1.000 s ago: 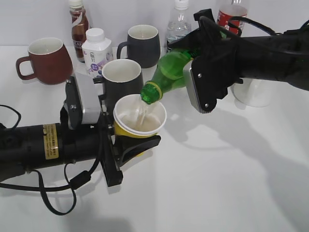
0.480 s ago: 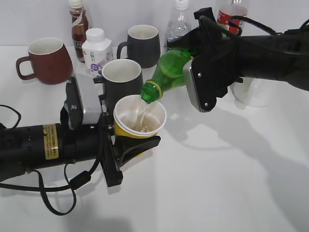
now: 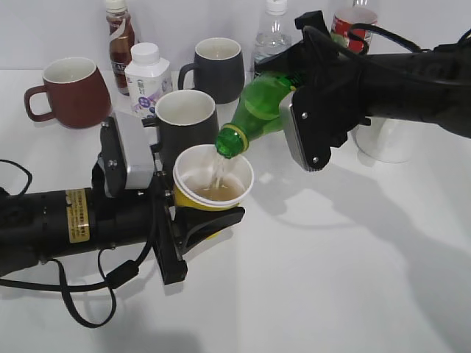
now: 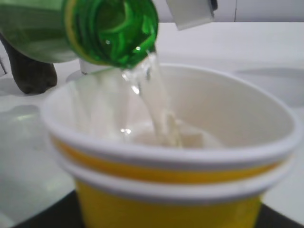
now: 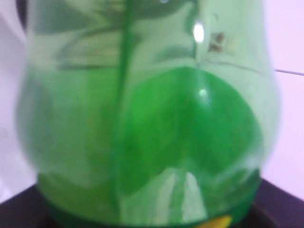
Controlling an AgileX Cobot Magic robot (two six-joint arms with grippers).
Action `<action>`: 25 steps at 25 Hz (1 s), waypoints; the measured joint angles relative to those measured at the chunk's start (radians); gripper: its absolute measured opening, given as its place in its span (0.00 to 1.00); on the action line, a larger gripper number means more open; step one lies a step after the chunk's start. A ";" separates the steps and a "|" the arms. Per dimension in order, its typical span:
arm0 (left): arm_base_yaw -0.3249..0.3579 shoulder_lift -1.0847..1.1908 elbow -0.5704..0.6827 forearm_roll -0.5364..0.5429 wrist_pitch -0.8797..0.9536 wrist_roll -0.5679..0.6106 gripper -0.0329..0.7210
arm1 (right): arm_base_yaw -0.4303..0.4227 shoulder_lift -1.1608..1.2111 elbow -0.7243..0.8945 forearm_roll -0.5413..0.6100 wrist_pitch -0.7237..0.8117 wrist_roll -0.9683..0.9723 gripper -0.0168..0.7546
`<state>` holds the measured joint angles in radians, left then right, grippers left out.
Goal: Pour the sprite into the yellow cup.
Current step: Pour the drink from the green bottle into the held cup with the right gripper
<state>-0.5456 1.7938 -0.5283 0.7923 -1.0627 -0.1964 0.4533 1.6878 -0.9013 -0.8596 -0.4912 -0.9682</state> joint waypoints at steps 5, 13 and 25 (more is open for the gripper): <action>0.000 0.000 0.000 0.000 0.000 0.000 0.51 | 0.000 0.000 0.000 0.001 0.000 -0.006 0.60; 0.000 0.000 0.000 0.000 0.001 0.000 0.51 | 0.000 -0.001 0.000 0.002 -0.001 -0.007 0.60; 0.000 0.000 0.000 -0.002 0.000 0.000 0.51 | 0.000 -0.002 0.000 0.043 -0.002 0.057 0.60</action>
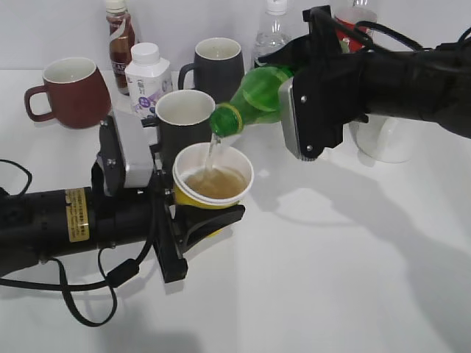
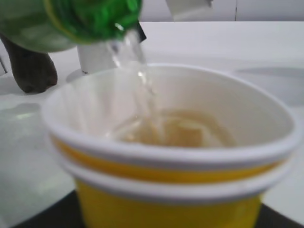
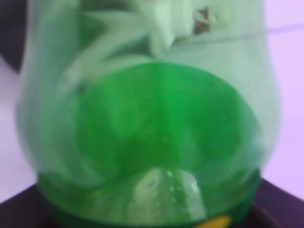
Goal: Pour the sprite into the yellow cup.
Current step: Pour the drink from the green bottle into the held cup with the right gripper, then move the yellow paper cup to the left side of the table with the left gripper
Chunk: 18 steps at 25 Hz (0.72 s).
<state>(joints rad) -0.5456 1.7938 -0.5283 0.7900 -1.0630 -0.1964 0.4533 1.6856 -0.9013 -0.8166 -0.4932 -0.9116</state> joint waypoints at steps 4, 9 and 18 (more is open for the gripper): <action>0.000 0.000 0.000 -0.014 -0.029 0.000 0.51 | 0.000 0.000 0.000 0.007 -0.003 0.115 0.60; 0.000 0.000 0.000 -0.072 -0.038 0.000 0.51 | 0.000 0.000 0.000 0.010 -0.004 0.306 0.60; 0.000 -0.056 0.006 -0.178 -0.041 -0.027 0.51 | 0.000 0.003 0.000 0.057 -0.050 0.665 0.60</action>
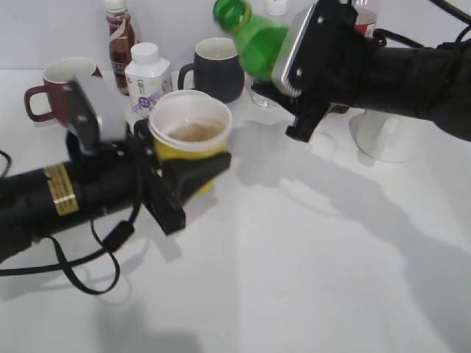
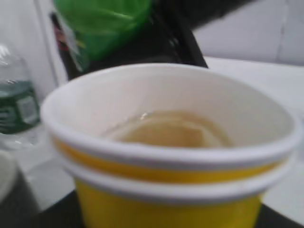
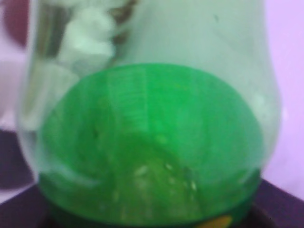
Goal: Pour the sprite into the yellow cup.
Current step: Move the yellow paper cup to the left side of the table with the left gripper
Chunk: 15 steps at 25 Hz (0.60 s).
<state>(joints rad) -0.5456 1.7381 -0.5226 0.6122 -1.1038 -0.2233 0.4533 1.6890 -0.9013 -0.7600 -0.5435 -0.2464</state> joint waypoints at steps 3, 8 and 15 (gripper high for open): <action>0.001 -0.049 0.014 -0.070 0.022 -0.003 0.51 | 0.000 0.017 0.000 0.119 -0.029 0.026 0.60; 0.044 -0.139 0.029 -0.180 0.137 -0.004 0.51 | 0.000 0.050 0.000 0.329 -0.062 0.073 0.60; 0.187 -0.201 0.032 -0.192 0.179 -0.004 0.51 | 0.000 0.092 0.000 0.448 -0.131 0.209 0.60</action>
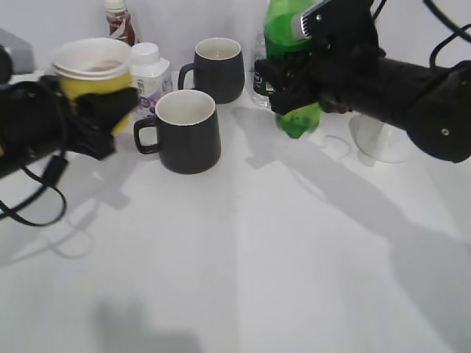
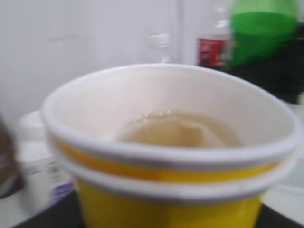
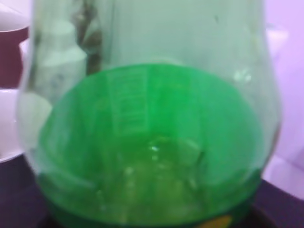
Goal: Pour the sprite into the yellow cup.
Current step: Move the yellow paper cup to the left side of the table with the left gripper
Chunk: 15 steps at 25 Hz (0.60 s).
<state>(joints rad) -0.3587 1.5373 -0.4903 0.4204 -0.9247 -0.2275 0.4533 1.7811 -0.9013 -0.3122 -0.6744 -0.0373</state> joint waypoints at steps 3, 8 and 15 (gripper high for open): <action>0.074 -0.002 0.000 -0.002 0.030 0.000 0.51 | 0.000 0.027 0.000 0.005 -0.008 0.044 0.60; 0.175 0.003 0.000 -0.006 0.063 0.000 0.51 | 0.000 0.057 0.000 0.041 -0.011 0.057 0.60; 0.221 0.143 0.000 -0.041 -0.036 0.016 0.51 | 0.000 0.079 0.000 0.085 -0.012 0.059 0.60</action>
<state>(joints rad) -0.1375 1.6802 -0.4903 0.3798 -0.9602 -0.2111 0.4533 1.8601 -0.9013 -0.2272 -0.6867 0.0215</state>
